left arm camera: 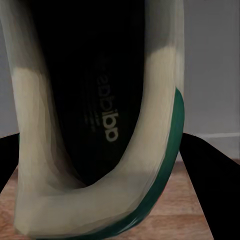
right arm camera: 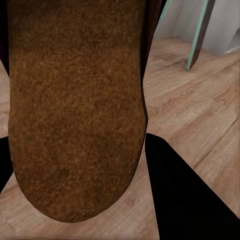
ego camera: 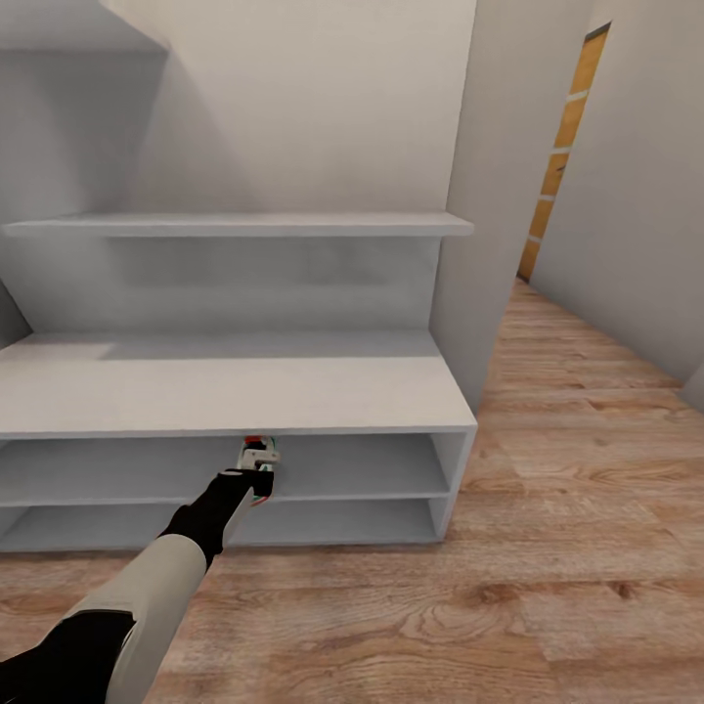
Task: Pick up the two gym shoes and the two sandals from the corridor floor and place them onto the hallstand (shoe rack) in the corridor, making sure they are on the rack and not on the floor. Arrange them so the two gym shoes are next to each other and the two sandals are next to each other.
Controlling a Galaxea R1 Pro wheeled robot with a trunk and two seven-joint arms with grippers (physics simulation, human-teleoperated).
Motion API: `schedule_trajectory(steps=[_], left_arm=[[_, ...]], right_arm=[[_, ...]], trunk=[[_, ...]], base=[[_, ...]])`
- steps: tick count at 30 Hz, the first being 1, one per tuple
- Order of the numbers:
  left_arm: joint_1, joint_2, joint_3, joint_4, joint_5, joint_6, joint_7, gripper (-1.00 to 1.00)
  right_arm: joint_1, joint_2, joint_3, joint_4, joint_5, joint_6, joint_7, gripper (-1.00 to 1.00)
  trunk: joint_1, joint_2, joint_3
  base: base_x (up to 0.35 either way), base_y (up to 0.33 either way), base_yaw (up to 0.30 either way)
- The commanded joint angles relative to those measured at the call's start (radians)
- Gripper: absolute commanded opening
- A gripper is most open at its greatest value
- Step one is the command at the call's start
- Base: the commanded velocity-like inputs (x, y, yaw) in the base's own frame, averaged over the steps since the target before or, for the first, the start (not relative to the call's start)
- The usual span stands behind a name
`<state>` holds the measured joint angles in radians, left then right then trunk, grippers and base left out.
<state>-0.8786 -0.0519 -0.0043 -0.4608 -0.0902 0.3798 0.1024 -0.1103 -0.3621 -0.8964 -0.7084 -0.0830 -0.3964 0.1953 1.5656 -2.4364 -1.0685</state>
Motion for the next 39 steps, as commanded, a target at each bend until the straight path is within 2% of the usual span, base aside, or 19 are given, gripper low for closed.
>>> schedule_trajectory(steps=[1,5,14,18,20,29,39], left_arm=[[0.000,0.000,0.000,-0.002,-0.010,0.006,0.000,-1.00],[0.000,0.000,0.001,-0.003,-0.010,0.005,0.000,-1.00],[0.000,0.000,0.002,-0.004,-0.010,0.005,0.000,-1.00],[0.000,0.000,0.003,-0.004,-0.009,0.005,0.000,-1.00],[0.000,0.001,0.003,-0.004,-0.009,0.005,0.000,-1.00],[0.001,0.000,0.000,0.002,-0.010,0.002,-0.001,-1.00],[0.000,0.000,0.003,0.005,-0.009,0.002,-0.001,-1.00]], right_arm=[[-0.001,0.000,-0.003,0.000,-0.012,-0.001,0.010,-1.00],[-0.001,-0.001,-0.003,0.000,-0.012,-0.001,0.010,-1.00],[-0.001,-0.001,-0.003,0.000,-0.012,-0.001,0.010,-1.00],[-0.001,-0.001,-0.003,0.000,-0.012,-0.001,0.010,-1.00],[-0.001,-0.001,-0.003,0.000,-0.012,-0.001,0.010,-1.00],[-0.001,0.000,-0.003,0.001,-0.012,-0.001,0.010,-1.00],[-0.001,0.000,-0.003,0.001,-0.012,-0.001,0.010,-1.00]], trunk=[[0.004,-0.008,-0.004],[0.019,-0.036,-0.021],[0.019,-0.036,-0.027],[0.034,-0.064,-0.042],[0.034,-0.064,-0.045],[0.034,-0.064,-0.047],[0.034,-0.064,-0.047]], base=[[0.000,0.000,0.000],[0.000,0.000,0.000],[0.000,0.000,0.000],[0.000,0.000,0.000],[0.000,0.000,0.000],[0.011,0.000,0.000],[0.175,0.000,0.000]])
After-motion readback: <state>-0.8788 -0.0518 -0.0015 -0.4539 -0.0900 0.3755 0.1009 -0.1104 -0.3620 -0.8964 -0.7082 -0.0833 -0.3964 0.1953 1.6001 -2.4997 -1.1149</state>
